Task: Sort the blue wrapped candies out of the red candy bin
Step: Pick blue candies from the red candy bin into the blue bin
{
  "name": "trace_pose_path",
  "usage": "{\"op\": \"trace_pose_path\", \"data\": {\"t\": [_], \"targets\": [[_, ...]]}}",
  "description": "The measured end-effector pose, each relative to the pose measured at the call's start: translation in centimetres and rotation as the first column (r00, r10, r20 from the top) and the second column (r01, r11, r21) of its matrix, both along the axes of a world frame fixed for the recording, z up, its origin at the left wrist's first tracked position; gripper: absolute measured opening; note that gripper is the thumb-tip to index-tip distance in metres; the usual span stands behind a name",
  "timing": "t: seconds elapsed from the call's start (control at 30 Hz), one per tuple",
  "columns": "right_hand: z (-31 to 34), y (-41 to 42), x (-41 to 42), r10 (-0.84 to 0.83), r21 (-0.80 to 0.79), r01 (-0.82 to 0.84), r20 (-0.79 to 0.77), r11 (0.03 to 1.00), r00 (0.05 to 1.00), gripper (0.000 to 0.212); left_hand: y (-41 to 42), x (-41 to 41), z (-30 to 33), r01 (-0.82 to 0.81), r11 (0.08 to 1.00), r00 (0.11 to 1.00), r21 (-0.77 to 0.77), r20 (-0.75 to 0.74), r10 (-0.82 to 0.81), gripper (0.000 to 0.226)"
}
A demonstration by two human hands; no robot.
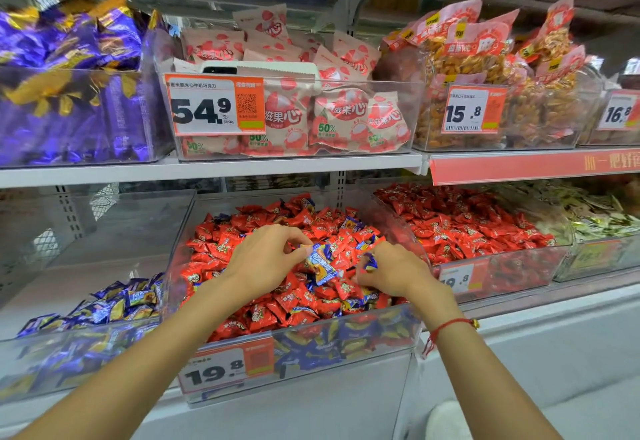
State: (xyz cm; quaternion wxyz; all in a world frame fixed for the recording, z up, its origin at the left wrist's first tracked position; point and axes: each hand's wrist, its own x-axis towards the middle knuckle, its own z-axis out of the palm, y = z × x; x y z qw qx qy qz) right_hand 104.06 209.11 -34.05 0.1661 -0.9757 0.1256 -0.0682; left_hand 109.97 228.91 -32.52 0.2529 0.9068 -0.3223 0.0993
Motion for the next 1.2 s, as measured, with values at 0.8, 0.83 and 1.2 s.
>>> {"op": "trace_pose_path", "data": {"t": [0.8, 0.83, 1.2], "targets": [[0.4, -0.2, -0.7, -0.02, -0.054, 0.016, -0.065, 0.998, 0.998, 0.02, 0.7, -2.0, -0.5, -0.065, 0.985, 0.995, -0.157, 0.063, 0.076, 0.02], [0.3, -0.7, -0.6, -0.022, 0.025, 0.022, -0.014, 0.999, 1.0, 0.023, 0.9, -2.1, -0.5, -0.069, 0.984, 0.995, -0.165, 0.066, 0.081, 0.02], [2.6, 3.6, -0.4, -0.04, 0.715, -0.274, 0.388, 0.643, 0.921, 0.021, 7.1, -3.3, 1.0, -0.148, 0.846, 0.985, -0.512, 0.0, 0.172, 0.009]]}}
